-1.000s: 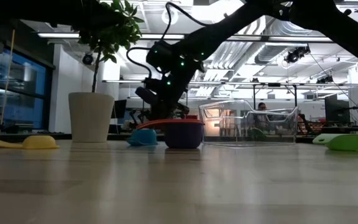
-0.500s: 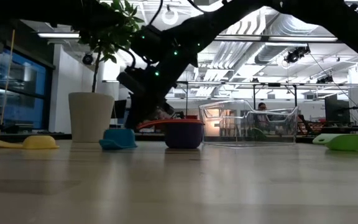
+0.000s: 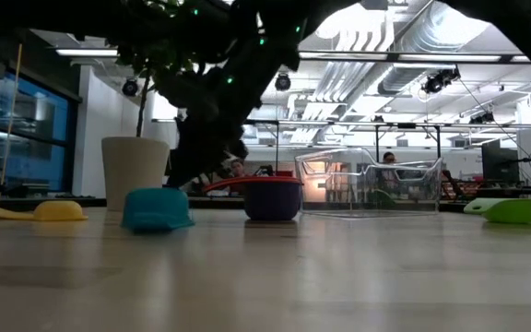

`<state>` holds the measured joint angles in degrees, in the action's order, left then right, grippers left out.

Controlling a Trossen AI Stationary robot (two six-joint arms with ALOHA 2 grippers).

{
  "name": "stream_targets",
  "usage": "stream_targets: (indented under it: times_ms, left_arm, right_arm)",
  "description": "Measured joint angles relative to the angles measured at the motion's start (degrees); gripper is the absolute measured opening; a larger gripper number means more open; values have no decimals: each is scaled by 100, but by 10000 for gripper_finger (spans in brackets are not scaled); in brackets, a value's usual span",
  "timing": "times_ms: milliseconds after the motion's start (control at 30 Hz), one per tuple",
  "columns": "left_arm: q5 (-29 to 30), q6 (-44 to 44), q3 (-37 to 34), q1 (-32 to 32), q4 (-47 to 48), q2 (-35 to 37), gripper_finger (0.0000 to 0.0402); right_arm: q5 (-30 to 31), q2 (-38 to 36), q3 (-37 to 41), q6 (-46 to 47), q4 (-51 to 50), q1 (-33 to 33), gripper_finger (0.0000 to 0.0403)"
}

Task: Nest measuring cups in basket
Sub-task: Stack the light blue measuring cup on top of the red measuring cup

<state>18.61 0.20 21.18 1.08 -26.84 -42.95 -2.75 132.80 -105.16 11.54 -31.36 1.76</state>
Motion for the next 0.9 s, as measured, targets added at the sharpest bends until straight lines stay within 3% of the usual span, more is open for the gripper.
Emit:
stream_targets:
  times_ms: [333, 600, 767, 900]
  left_arm:
    - [0, -4, 1, 1, 91, 2, 0]
    - [0, -8, 1, 1, 132, 2, 0]
    - [0, -15, 1, 0, 130, 1, 0]
    - [0, -12, 1, 0, 130, 2, 0]
  right_arm:
    - [234, -96, -32, 183, -1786, 576, 0]
    - [294, -424, 365, 439, -2462, 984, 0]
    - [305, -1102, 1369, 990, -2274, 1044, 0]
    - [301, -1922, 2647, 1499, -1340, 1033, 0]
